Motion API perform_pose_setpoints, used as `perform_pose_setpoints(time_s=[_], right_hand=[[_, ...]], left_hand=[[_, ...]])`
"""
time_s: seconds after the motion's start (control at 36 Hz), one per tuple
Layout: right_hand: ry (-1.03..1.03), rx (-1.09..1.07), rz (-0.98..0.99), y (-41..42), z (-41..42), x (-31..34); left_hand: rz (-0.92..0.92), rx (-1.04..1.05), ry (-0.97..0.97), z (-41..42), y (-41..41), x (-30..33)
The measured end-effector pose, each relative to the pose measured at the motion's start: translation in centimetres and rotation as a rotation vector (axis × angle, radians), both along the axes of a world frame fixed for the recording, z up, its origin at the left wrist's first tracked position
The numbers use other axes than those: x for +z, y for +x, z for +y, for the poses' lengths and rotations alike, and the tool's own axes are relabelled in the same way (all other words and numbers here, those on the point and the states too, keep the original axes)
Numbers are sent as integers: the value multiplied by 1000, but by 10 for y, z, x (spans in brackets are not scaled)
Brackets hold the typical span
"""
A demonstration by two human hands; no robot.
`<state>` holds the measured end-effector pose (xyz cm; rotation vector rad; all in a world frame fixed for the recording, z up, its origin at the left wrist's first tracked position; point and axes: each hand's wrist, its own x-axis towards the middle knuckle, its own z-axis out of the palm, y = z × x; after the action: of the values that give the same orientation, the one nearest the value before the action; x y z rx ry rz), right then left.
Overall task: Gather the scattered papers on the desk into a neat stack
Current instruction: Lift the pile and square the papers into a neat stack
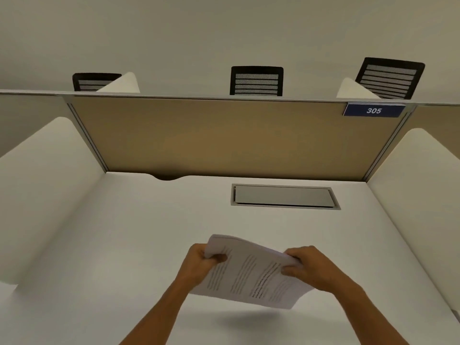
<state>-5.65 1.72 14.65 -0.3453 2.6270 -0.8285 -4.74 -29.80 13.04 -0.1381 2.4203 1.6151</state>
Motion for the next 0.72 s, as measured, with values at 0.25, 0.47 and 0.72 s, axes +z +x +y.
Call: perform_pose_setpoints(time_s=[0.25,0.47,0.72], right_hand=[[-501,-317,-230,31,41,-35],[-625,-531,-234,45,4,-74],[-647,-518,-193,45,-17,-77]], left_hand=[[-105,153,127,-23,24,-30],[-135,143,132,-29,34,-45],[-108,186,147,-41,37,-61]])
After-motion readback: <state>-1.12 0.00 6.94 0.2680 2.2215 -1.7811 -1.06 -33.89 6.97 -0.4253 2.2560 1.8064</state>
